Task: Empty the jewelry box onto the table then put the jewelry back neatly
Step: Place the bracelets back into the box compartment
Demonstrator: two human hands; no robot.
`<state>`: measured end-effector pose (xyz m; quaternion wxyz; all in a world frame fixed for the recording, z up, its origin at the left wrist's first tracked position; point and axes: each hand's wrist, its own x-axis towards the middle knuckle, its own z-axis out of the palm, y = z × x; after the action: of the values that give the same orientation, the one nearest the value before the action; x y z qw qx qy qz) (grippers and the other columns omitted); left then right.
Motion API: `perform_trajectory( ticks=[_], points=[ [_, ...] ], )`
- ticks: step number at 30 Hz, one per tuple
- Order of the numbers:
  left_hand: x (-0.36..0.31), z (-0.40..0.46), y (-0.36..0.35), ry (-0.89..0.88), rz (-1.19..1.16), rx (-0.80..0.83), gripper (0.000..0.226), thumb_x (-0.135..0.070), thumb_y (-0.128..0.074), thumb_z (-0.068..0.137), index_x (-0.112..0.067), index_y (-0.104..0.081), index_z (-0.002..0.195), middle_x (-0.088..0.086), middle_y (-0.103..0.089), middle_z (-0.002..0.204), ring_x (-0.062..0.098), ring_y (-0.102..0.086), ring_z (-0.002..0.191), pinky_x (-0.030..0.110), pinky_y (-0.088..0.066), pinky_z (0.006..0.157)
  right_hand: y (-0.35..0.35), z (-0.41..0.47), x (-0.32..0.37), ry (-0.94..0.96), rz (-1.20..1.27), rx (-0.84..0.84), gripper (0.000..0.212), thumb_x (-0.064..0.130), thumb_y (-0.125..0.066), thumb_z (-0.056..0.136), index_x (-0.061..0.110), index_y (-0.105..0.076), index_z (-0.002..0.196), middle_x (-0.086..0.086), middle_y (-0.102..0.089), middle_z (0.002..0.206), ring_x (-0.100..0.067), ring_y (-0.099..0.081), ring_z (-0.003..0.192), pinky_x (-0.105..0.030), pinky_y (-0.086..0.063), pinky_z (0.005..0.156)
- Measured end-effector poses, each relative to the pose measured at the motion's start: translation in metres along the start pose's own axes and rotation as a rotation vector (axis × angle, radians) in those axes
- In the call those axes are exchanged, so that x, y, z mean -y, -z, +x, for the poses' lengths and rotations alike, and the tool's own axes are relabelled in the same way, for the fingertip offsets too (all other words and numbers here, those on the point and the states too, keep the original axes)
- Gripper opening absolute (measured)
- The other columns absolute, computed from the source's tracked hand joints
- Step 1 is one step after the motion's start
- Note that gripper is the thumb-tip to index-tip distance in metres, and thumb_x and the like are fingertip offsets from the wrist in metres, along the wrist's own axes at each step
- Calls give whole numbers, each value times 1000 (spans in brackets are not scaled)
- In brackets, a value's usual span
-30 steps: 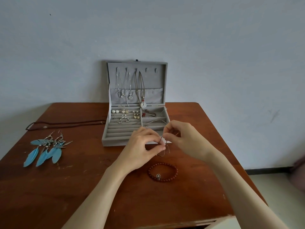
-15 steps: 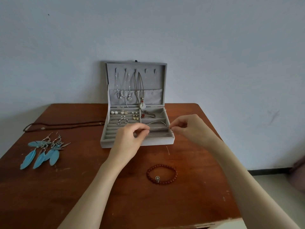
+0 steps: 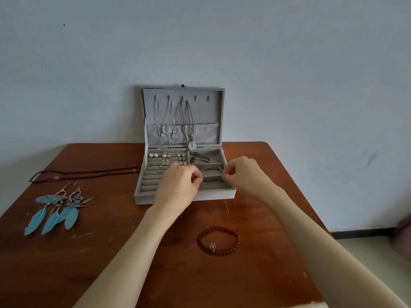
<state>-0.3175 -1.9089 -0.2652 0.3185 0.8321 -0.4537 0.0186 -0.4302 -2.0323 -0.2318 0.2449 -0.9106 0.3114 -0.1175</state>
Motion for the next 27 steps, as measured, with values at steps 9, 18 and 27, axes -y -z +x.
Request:
perform_trajectory(
  ticks=[9, 18, 27],
  points=[
    [2, -6, 4, -47, -3, 2, 18, -22, -58, 89, -17, -68, 103, -4, -49, 97, 14, -48, 101, 19, -34, 79, -1, -10, -5, 35, -41, -41, 19, 22, -57, 90, 12, -70, 99, -1, -59, 92, -13, -50, 83, -22, -37, 71],
    [1, -36, 17, -144, -115, -131, 15, -16, -62, 86, -18, -68, 99, -9, -51, 87, 7, -50, 89, 12, -36, 75, -5, -71, -15, 73, 103, -5, 7, 28, -65, 84, 26, -61, 79, 10, -59, 82, -5, -54, 77, -13, -40, 65],
    [-21, -61, 24, -163, -115, 279, 15, -31, -62, 86, -29, -66, 100, -12, -55, 91, 3, -50, 80, 19, -43, 77, -10, -87, -4, 69, -126, 285, 8, 30, -57, 89, 24, -56, 84, 12, -50, 89, -14, -53, 96, -26, -41, 83]
  ],
)
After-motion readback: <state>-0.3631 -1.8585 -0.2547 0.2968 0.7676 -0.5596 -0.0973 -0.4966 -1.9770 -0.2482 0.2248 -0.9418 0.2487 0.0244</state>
